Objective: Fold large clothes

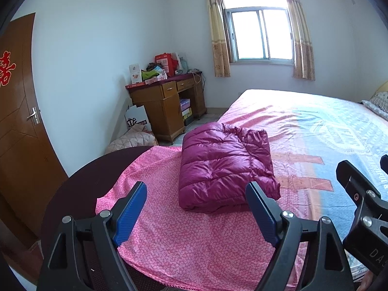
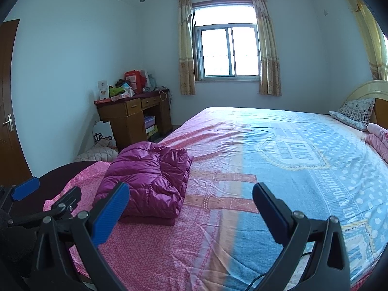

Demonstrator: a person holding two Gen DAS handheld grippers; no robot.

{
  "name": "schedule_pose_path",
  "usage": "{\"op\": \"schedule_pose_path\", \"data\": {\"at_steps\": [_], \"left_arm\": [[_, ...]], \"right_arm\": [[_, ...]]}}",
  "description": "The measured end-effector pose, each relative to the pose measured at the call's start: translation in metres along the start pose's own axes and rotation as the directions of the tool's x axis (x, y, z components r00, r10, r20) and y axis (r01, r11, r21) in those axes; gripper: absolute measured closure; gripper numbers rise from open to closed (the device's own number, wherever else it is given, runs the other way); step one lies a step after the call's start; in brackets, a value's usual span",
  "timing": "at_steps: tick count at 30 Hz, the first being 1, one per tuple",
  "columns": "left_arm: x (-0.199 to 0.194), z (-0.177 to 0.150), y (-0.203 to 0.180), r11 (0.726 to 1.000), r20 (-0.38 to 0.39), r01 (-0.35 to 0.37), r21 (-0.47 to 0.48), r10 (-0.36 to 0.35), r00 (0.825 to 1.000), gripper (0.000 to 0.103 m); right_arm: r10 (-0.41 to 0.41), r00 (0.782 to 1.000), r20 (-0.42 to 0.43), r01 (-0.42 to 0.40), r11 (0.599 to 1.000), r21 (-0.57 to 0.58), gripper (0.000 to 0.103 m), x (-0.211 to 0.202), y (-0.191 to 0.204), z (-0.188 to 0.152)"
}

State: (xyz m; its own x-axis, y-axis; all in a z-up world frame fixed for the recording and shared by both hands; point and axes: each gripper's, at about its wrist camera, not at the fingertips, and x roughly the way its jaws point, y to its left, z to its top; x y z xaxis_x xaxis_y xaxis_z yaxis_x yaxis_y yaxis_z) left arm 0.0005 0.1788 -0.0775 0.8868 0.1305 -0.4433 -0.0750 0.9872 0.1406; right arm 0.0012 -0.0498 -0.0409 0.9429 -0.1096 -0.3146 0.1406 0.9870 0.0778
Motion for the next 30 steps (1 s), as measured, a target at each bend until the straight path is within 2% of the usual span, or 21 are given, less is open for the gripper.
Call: {"op": "schedule_pose_path", "data": {"at_steps": [30], "left_arm": [[-0.0029,0.0024,0.0037,1.000,0.016,-0.002,-0.021,0.002,1.000,0.019]], "right_arm": [[0.016,1.000,-0.006,-0.016,1.000,0.022,0.000,0.0011,-0.0019,0.0012]]}}
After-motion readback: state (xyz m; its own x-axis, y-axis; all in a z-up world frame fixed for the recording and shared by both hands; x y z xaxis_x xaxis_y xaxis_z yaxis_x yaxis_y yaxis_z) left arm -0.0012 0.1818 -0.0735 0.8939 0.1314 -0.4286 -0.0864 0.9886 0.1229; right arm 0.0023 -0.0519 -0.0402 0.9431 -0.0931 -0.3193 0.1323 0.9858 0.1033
